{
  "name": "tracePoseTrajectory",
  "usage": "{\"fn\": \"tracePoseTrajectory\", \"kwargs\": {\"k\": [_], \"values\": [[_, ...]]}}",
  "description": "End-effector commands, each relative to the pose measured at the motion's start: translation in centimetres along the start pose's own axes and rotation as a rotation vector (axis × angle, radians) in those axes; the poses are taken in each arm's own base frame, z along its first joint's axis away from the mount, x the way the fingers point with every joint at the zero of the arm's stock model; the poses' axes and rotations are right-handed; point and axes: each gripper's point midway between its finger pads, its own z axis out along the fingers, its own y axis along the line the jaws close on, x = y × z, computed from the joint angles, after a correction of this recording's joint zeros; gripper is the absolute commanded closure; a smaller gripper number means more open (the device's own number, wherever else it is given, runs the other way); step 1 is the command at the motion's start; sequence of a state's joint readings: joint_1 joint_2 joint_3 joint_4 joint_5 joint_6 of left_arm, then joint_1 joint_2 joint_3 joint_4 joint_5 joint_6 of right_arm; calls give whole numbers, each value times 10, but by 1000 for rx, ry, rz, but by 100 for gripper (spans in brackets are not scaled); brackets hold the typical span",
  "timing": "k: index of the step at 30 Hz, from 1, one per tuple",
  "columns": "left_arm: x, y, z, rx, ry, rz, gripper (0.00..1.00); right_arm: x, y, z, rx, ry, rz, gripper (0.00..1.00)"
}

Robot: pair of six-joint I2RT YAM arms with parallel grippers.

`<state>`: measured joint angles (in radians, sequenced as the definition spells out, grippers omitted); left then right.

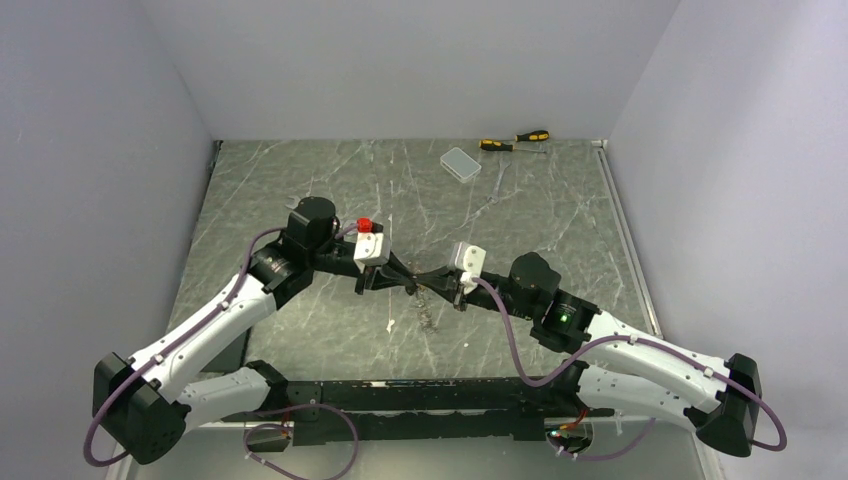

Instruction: Put the keys on the keyring

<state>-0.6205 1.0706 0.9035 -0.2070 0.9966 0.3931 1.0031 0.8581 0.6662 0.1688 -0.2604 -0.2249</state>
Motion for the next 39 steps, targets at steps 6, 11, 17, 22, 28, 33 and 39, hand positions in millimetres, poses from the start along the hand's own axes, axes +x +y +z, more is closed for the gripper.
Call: {"fn": "tracePoseTrajectory", "kwargs": {"k": [6, 11, 17, 22, 28, 33, 39], "values": [[-7, 1, 2, 21, -26, -10, 100, -37, -7, 3, 19, -123, -24, 100], [-5, 2, 2, 12, -12, -14, 100, -32, -3, 3, -4, -88, -20, 100], [2, 4, 2, 14, 28, -19, 100, -22, -3, -3, -15, 11, -24, 75], [4, 4, 1, 15, 38, -22, 100, -14, -2, -8, -38, 107, -47, 61], [8, 6, 2, 9, 52, -32, 100, -13, 1, -4, -79, 159, -45, 61], [11, 7, 2, 5, 67, -44, 100, -7, 6, 5, -123, 205, -19, 64], [11, 6, 2, 9, 66, -43, 100, -4, 2, 13, -110, 209, -24, 67]]}}
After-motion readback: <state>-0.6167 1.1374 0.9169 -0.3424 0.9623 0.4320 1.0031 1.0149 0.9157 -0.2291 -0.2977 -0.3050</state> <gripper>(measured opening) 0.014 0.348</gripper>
